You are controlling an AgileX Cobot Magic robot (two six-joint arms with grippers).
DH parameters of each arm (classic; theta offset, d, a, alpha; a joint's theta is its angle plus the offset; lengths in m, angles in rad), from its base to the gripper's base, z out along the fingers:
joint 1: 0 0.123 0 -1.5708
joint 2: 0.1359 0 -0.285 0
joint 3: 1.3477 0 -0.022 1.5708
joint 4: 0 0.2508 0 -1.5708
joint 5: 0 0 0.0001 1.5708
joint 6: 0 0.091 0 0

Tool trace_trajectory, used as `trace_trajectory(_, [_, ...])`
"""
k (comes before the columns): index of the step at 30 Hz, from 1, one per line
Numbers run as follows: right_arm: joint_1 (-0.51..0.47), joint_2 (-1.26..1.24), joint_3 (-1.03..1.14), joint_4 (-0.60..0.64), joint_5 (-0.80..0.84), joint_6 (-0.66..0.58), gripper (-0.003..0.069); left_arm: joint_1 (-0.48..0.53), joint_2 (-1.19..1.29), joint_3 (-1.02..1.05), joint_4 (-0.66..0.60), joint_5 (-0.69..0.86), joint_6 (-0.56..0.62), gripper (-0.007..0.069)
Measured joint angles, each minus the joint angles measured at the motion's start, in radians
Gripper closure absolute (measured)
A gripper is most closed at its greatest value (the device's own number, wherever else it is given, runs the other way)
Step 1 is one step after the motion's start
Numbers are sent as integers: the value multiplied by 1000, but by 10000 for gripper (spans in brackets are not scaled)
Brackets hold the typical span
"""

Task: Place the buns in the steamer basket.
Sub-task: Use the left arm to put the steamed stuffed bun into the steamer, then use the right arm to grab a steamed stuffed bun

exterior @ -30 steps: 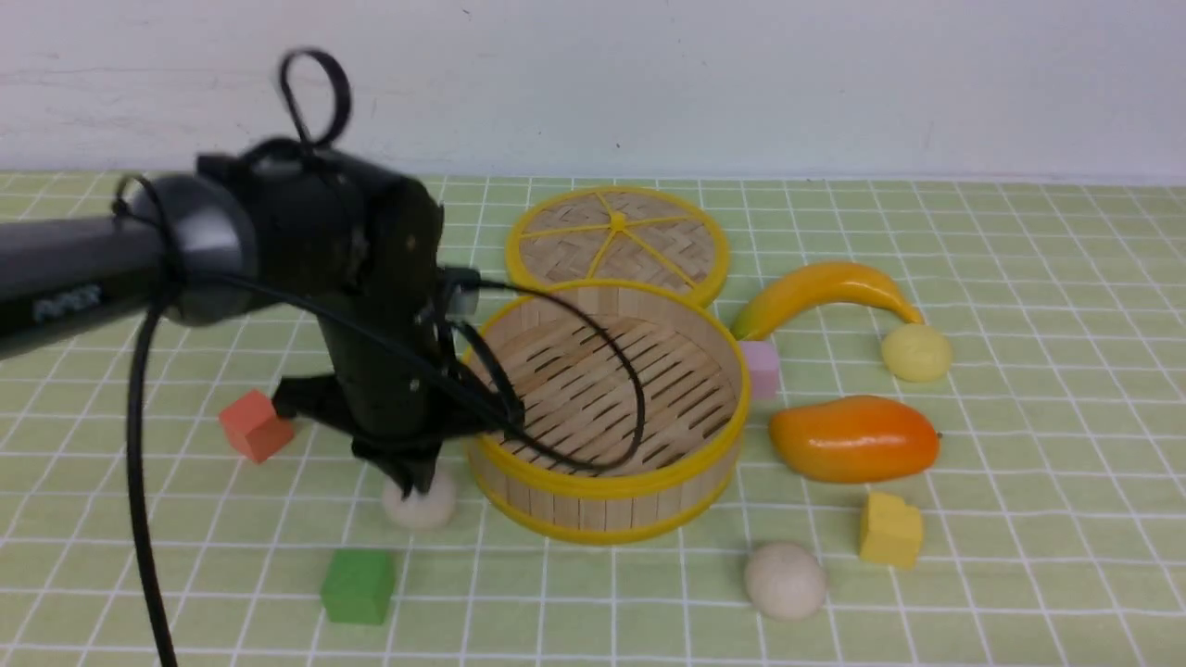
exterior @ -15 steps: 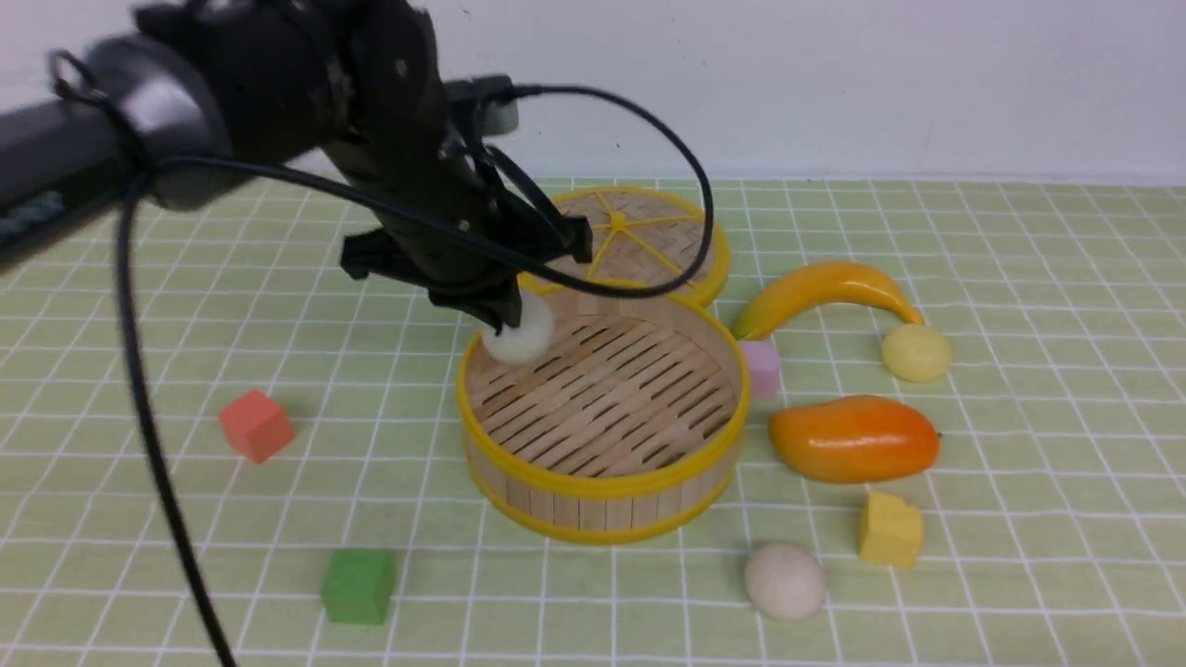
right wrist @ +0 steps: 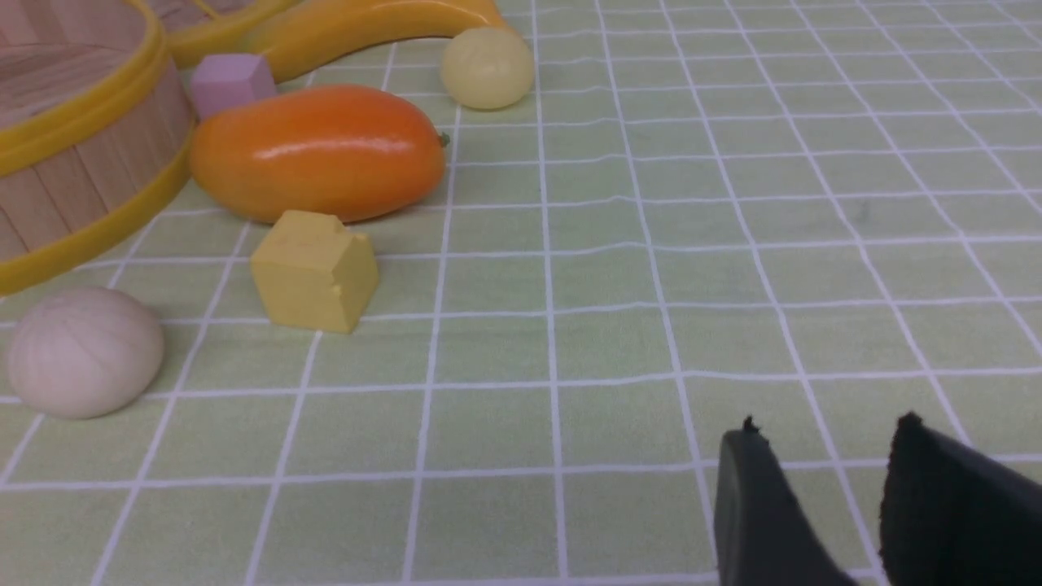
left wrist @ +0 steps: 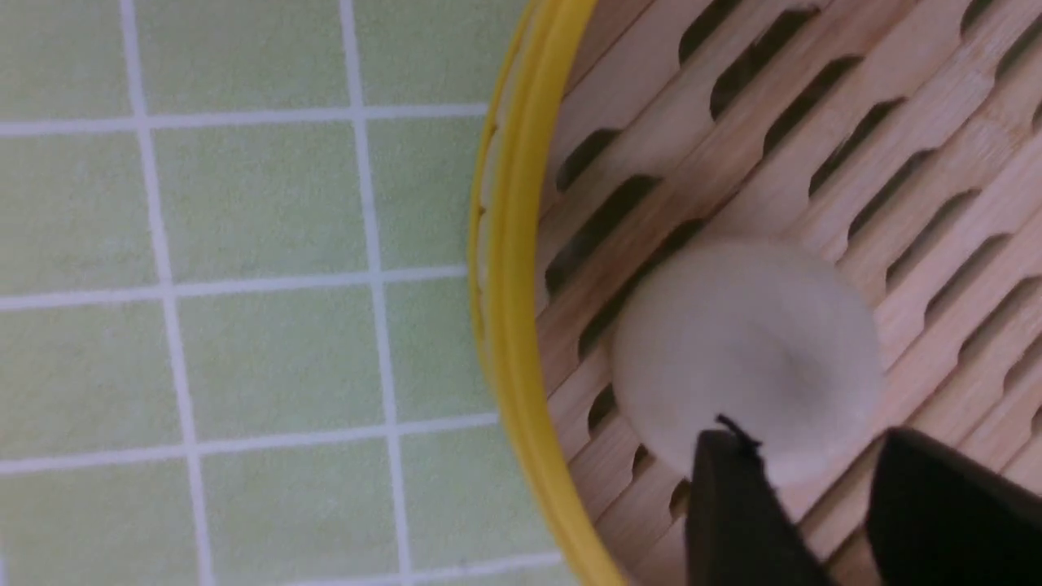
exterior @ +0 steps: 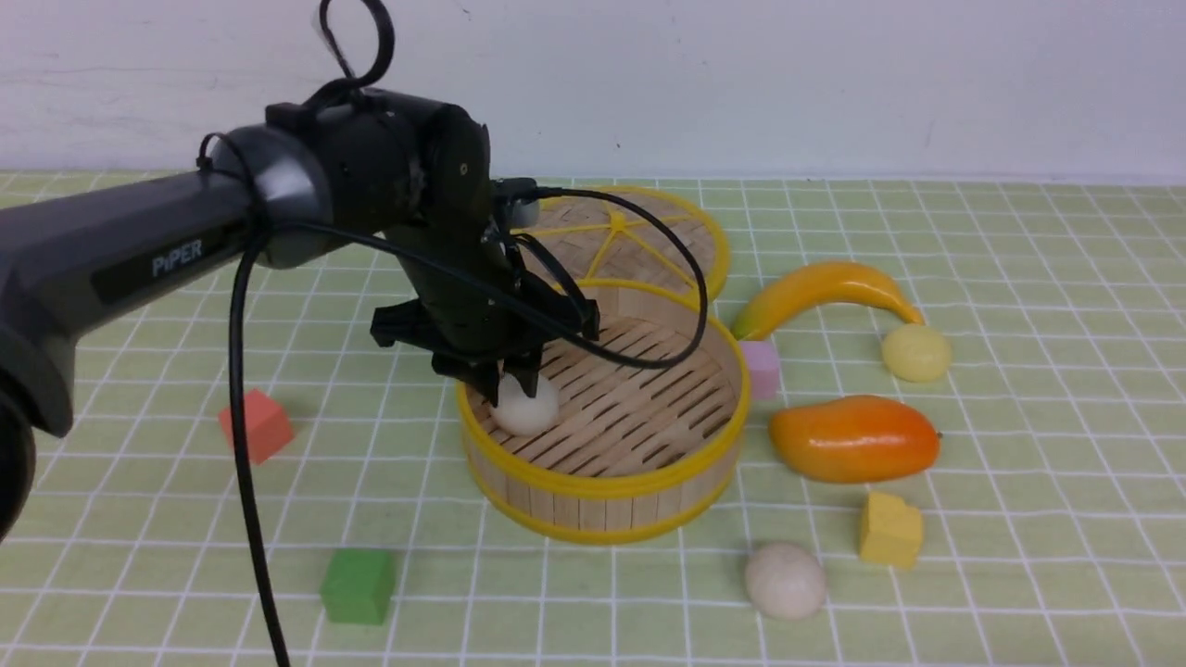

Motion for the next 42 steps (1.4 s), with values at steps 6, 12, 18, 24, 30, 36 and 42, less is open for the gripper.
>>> trace_trajectory(6, [0,0,0,-10,0,0,420,0,-162,0,26,91,2,291])
trace_trajectory(12, [0,0,10,-15,-81,8,420,0,-449,45,-12,121,19,399])
trace_trajectory(18, [0,0,10,96,-409,164,420,0,-867,255,-23,67,30,624])
trace_trajectory(24, [0,0,10,105,-555,230,420,0,-1272,640,5,-28,30,638])
trace_trajectory(30, [0,0,-22,77,-537,238,420,0,-1653,989,26,-148,29,638])
trace_trajectory(36, [0,18,-283,70,-359,241,420,0,-1875,1125,41,-160,-24,638])
trace_trajectory(42, [0,241,-653,43,-97,241,420,0,-1908,1195,70,-161,-115,638])
